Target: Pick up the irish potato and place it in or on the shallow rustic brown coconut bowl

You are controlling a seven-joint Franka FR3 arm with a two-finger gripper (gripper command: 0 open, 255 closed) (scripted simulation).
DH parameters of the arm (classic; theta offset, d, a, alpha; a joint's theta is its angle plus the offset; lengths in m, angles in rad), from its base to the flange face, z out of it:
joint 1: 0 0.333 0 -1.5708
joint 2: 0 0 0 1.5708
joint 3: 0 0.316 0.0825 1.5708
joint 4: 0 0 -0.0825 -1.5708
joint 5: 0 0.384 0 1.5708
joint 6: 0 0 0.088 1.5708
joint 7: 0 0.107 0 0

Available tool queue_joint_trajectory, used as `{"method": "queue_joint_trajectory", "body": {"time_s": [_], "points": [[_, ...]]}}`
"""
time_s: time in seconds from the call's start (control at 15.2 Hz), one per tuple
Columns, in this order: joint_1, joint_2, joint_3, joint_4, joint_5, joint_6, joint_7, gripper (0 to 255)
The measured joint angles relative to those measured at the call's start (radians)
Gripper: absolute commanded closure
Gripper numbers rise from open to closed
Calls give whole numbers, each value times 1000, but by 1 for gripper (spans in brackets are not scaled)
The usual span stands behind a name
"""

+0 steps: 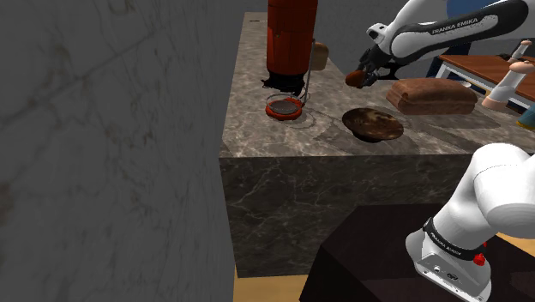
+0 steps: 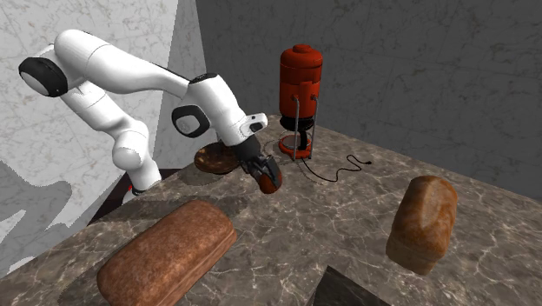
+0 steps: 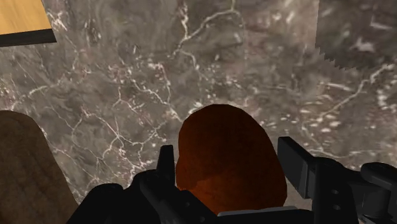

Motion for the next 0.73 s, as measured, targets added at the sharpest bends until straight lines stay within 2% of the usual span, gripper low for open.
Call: {"method": "queue_joint_trajectory", "body": {"time_s": [0.73], "points": [[-6, -47, 42, 100, -1, -145, 5, 255]]}}
